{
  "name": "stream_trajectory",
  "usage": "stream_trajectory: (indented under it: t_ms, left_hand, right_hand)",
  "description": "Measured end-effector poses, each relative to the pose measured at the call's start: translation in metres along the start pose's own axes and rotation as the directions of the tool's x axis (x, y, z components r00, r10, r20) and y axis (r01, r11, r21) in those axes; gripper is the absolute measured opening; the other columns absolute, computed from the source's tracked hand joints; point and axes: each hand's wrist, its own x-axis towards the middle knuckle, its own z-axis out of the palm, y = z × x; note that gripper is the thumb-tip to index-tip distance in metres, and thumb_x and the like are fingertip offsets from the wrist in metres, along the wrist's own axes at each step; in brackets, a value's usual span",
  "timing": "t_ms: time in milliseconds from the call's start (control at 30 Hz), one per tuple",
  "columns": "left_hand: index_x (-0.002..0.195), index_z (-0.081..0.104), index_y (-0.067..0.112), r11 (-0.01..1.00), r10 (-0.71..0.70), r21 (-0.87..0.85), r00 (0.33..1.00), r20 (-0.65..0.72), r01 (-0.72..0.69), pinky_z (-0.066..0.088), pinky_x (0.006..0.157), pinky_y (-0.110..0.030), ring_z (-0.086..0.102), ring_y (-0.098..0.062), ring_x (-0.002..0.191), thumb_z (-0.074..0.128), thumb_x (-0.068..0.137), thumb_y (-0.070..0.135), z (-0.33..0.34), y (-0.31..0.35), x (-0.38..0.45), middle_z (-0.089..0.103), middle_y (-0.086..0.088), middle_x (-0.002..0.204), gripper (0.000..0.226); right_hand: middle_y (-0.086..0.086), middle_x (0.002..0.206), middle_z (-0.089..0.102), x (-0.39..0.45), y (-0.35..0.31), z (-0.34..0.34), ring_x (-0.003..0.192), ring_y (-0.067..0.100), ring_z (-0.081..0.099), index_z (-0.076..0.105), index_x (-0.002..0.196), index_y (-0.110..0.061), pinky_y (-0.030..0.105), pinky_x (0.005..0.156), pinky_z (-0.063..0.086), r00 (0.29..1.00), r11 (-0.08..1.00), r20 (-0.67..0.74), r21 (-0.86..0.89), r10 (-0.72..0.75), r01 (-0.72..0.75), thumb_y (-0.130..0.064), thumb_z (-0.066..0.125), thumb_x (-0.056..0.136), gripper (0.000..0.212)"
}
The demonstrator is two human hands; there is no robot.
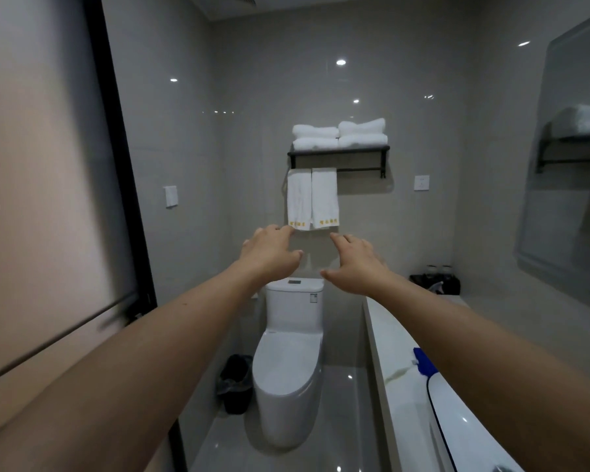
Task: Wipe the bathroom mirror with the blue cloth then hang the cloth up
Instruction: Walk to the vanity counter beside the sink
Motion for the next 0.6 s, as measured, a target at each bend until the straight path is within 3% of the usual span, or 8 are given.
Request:
stream_trajectory:
  t_ms: [600]
  left_hand:
    - [0.149, 0.044, 0.022, 0.999, 0.03, 0.021, 0.998, 0.054, -0.031, 0.042, 0.109, -0.05, 0.043, -0.032, 0.137, 0.054, 0.096, 0.045, 0.091, 0.035, 0.149, 0.049, -0.007, 0.15, 0.059]
  right_hand:
    - [0.01, 0.166, 0.029, 0.127, 0.11, 0.037, 0.152, 0.033, 0.027, 0.02, 0.163, -0.022, 0.049, 0.123, 0.029, 0.997, 0.997, 0.033, 0.013, 0.072, -0.073, -0.047, 0.067, 0.093, 0.088]
